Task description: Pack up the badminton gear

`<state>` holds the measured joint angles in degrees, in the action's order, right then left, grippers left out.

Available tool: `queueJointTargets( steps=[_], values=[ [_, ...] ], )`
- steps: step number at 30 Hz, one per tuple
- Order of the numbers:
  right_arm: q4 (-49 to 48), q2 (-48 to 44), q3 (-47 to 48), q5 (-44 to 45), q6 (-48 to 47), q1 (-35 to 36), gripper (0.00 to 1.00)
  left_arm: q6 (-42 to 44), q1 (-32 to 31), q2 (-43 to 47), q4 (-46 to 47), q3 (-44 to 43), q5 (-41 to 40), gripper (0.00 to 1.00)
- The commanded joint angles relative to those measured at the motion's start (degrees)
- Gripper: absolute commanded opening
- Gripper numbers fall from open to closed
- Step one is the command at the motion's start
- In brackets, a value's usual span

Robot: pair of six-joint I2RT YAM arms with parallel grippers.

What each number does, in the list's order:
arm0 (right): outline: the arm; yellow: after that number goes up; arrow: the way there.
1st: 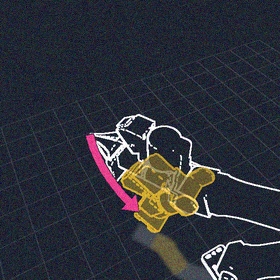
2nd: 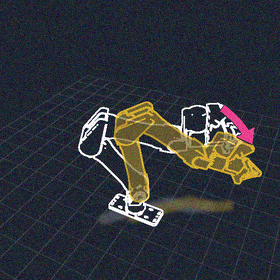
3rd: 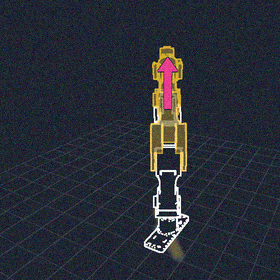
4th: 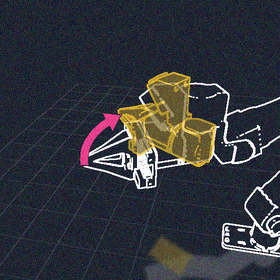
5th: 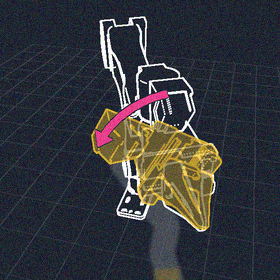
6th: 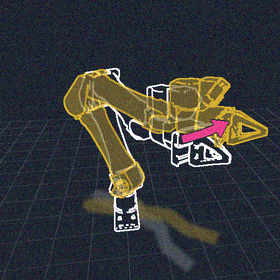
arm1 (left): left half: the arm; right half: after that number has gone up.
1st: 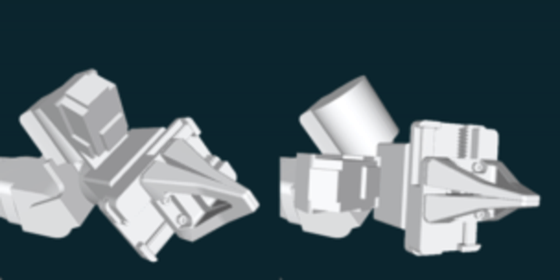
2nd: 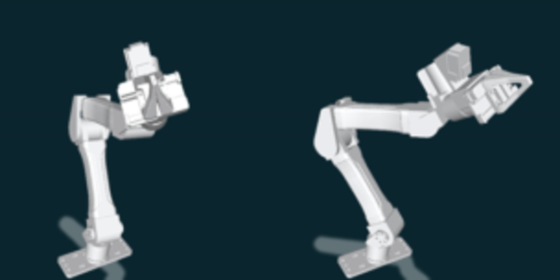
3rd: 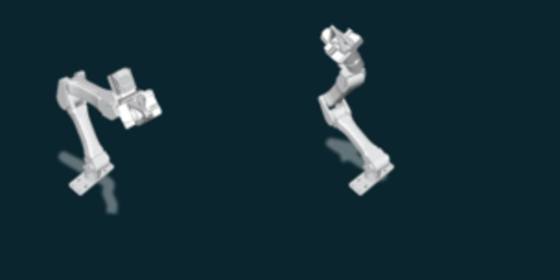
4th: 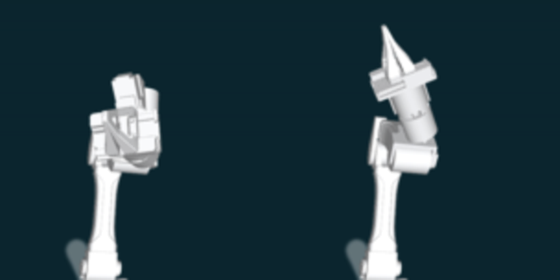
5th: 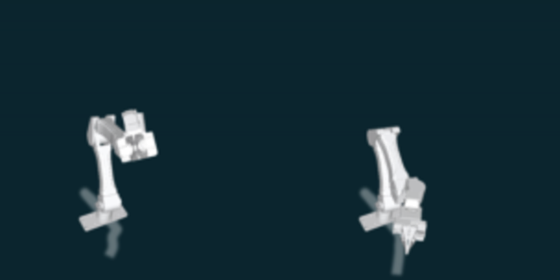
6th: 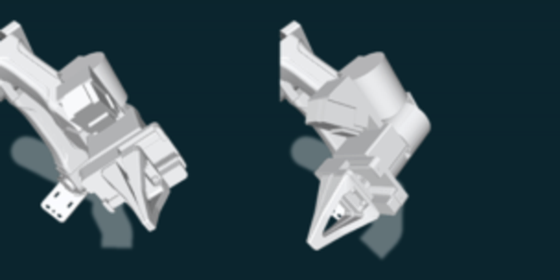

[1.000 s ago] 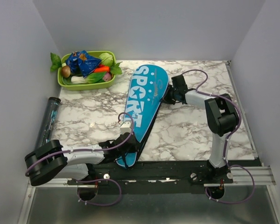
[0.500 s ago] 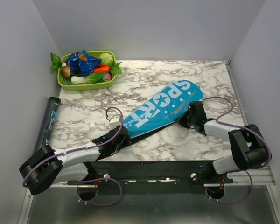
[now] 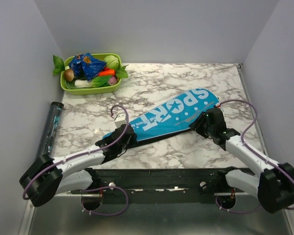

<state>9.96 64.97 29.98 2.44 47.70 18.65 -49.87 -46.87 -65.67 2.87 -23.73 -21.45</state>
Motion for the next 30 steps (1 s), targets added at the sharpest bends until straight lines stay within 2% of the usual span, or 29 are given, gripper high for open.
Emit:
queueJointTargets(
  steps=[1,5,8,15,21,25,30],
  values=[
    [12.53,-8.36,1.93,9.15,-5.86,0.07,0.60,3.01,0.11,7.30,-0.68,-0.87,3.86,0.11],
    [17.46,-9.69,3.33,13.29,-5.43,-0.28,0.63,4.33,-1.11,5.65,1.77,-5.36,10.81,0.12],
    [18.87,-8.20,4.21,15.57,-4.55,-1.60,0.63,5.91,-3.48,-1.02,3.62,-10.80,14.24,0.12],
    [20.19,-4.15,4.30,18.04,-6.48,-5.55,0.62,10.58,-7.44,-25.78,5.48,-26.00,17.59,0.12],
    [18.08,1.63,5.87,15.85,-9.12,-7.32,0.62,12.42,-7.01,-40.30,4.60,-38.84,18.99,0.12],
    [17.55,5.76,9.13,15.23,-10.26,-7.58,0.61,12.86,-5.34,-45.24,4.07,-43.85,18.82,0.12],
    [16.77,10.52,13.96,14.18,-12.72,-7.58,0.60,12.69,-1.74,-47.79,4.50,-44.83,21.10,0.11]
  ],
)
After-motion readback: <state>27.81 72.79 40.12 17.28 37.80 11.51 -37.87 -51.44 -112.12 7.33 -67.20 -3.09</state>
